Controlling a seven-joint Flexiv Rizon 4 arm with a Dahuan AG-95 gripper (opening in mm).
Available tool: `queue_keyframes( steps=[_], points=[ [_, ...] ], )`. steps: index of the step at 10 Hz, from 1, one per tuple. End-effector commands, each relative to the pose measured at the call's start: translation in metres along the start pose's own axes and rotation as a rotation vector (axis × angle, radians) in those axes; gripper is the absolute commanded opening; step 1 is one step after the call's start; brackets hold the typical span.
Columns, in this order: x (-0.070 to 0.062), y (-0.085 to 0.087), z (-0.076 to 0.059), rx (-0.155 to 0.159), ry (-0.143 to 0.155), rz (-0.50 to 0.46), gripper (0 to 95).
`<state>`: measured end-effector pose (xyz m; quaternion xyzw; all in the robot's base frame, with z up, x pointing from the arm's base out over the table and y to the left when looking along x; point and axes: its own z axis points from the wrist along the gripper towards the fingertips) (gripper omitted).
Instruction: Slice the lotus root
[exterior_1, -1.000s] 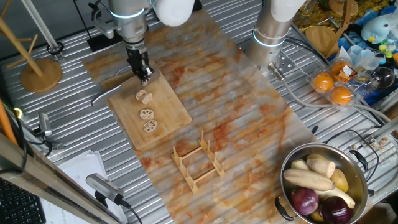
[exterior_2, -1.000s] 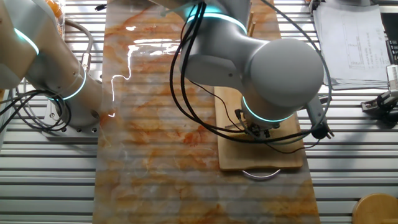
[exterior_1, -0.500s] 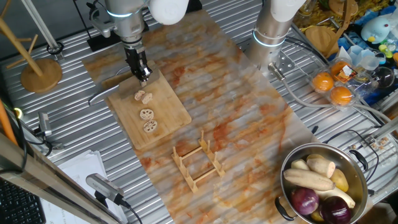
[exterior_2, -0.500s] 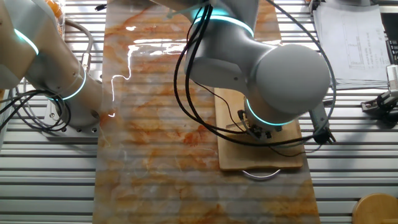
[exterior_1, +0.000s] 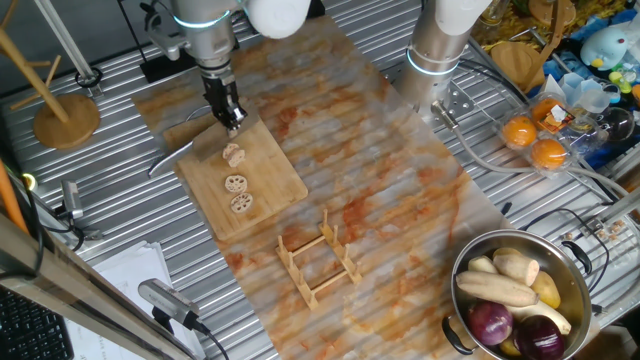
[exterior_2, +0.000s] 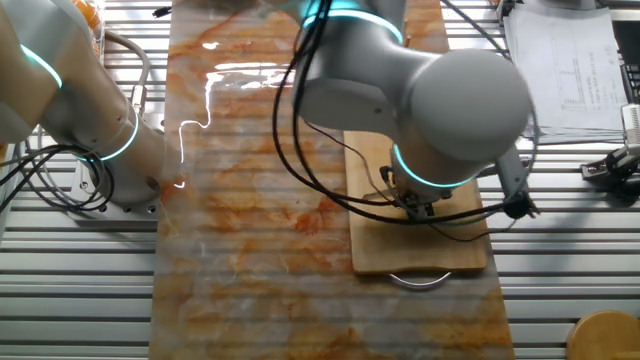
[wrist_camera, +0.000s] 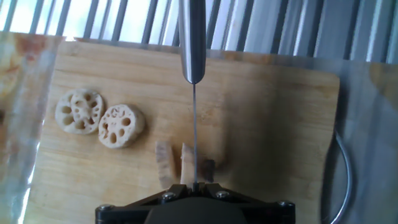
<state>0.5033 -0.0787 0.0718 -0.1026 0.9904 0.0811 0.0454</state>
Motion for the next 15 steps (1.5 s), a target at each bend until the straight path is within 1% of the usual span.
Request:
queue_keyframes(
  steps=[1, 3, 5, 6, 8, 9, 11, 12, 13, 15],
  points=[
    [0.0, 0.001, -0.004, -0.002, -0.002, 0.004, 0.0],
    [0.0, 0.0, -0.003, 0.006, -0.007, 0.018, 0.0],
    [-0.001, -0.003, 0.003, 0.006, -0.011, 0.041, 0.0],
    [-0.001, -0.003, 0.003, 0.006, -0.013, 0.06, 0.0],
    [0.0, -0.003, 0.002, 0.003, -0.02, 0.098, 0.0],
    [0.0, -0.003, 0.0, 0.002, -0.028, 0.112, 0.0],
    [0.001, -0.002, -0.001, 0.0, -0.032, 0.122, 0.0],
    [0.002, -0.002, -0.002, -0.001, -0.032, 0.128, 0.0],
    [0.005, -0.002, 0.001, -0.003, -0.032, 0.132, 0.0],
    [0.01, -0.001, 0.005, -0.004, -0.043, 0.153, 0.0]
  ],
)
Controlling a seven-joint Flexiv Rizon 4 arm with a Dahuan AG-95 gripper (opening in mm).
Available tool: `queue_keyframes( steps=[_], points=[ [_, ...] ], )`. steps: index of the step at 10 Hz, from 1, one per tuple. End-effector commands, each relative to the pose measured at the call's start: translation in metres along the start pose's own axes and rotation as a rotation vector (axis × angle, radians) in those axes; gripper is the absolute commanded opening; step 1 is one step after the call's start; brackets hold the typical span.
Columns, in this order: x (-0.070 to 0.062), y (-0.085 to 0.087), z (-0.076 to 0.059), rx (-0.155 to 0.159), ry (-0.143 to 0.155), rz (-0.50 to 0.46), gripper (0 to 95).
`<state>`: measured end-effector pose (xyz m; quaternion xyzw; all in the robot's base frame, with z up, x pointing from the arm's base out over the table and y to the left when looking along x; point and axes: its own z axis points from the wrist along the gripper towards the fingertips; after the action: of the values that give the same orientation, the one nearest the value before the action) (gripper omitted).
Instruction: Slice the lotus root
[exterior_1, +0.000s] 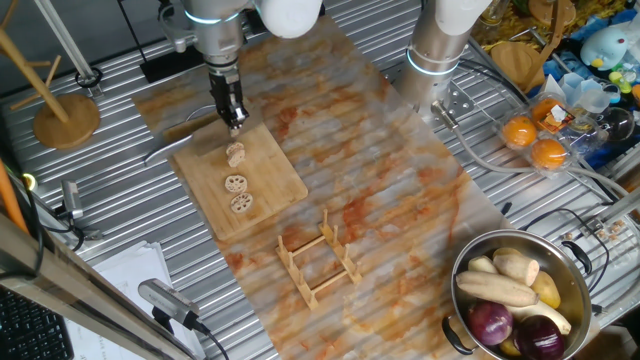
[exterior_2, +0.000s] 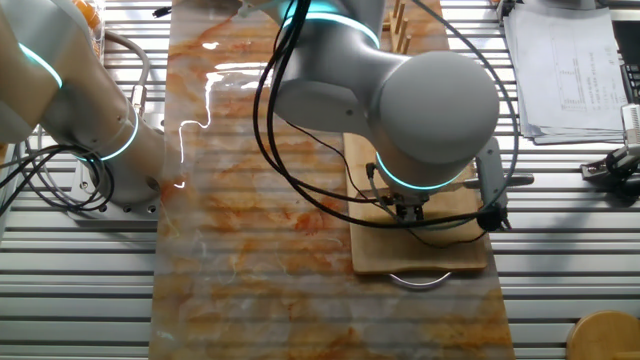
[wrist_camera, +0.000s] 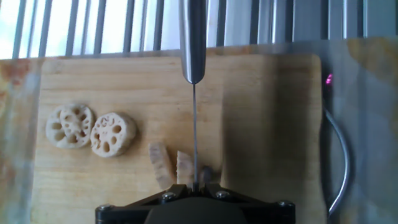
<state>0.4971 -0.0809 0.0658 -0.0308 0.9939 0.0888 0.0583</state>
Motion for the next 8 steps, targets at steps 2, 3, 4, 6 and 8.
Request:
queue_keyframes(
  steps=[2, 3, 4, 6, 8],
  points=[
    [0.004, 0.001, -0.003, -0.001, -0.011, 0.027, 0.0],
    [0.004, 0.002, -0.003, -0.001, -0.011, 0.031, 0.0],
    [0.004, 0.003, 0.001, 0.0, -0.013, 0.035, 0.0],
    [0.005, 0.009, 0.014, 0.005, -0.025, 0.048, 0.0],
    [0.006, 0.008, 0.013, 0.007, -0.003, 0.044, 0.0]
  ],
)
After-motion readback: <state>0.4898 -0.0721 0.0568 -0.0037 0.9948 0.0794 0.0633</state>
